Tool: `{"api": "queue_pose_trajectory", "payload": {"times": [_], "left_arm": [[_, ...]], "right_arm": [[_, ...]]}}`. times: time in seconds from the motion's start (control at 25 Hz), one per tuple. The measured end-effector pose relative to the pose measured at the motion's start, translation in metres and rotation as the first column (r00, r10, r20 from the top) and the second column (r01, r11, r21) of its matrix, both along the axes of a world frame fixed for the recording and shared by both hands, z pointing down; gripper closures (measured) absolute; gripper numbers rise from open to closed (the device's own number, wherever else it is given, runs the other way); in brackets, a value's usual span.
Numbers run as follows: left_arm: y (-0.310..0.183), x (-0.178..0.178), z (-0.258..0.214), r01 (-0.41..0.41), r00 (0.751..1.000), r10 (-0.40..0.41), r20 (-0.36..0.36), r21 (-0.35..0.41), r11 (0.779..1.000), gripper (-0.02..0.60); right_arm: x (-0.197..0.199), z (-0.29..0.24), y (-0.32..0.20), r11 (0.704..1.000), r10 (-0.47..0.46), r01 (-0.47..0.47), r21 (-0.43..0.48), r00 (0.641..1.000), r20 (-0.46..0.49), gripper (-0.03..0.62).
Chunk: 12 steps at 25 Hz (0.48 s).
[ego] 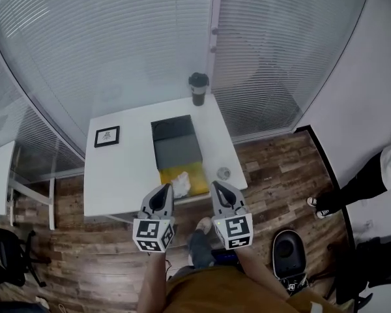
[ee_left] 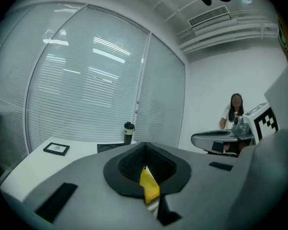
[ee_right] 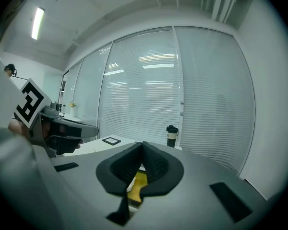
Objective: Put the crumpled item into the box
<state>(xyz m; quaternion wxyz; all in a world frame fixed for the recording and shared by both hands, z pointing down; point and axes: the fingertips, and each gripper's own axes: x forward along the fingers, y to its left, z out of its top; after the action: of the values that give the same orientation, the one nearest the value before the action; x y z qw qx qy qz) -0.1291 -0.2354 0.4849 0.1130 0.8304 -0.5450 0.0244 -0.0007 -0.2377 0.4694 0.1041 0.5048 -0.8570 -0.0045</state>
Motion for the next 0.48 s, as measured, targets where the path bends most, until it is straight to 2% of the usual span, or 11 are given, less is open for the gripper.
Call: {"api": "queue_pose_trajectory", "payload": {"times": [0.28,0.48], "left_arm": [[0.015,-0.013,-0.011,0.033,0.999,-0.033,0.011,0.024,0.999,0.557],[0.024,-0.016,-0.007,0.044,0.999,-0.044,0.014,0.014,0.999,0.557]], "right_arm": [[-0.005,-0.008,0.014,1.000,-0.005,0.005,0.016,1.000,0.011,0.582],[-0.005,-0.011,0.022,1.000,-0.011,0.011,0.016,1.000,0.017,0.582]]}}
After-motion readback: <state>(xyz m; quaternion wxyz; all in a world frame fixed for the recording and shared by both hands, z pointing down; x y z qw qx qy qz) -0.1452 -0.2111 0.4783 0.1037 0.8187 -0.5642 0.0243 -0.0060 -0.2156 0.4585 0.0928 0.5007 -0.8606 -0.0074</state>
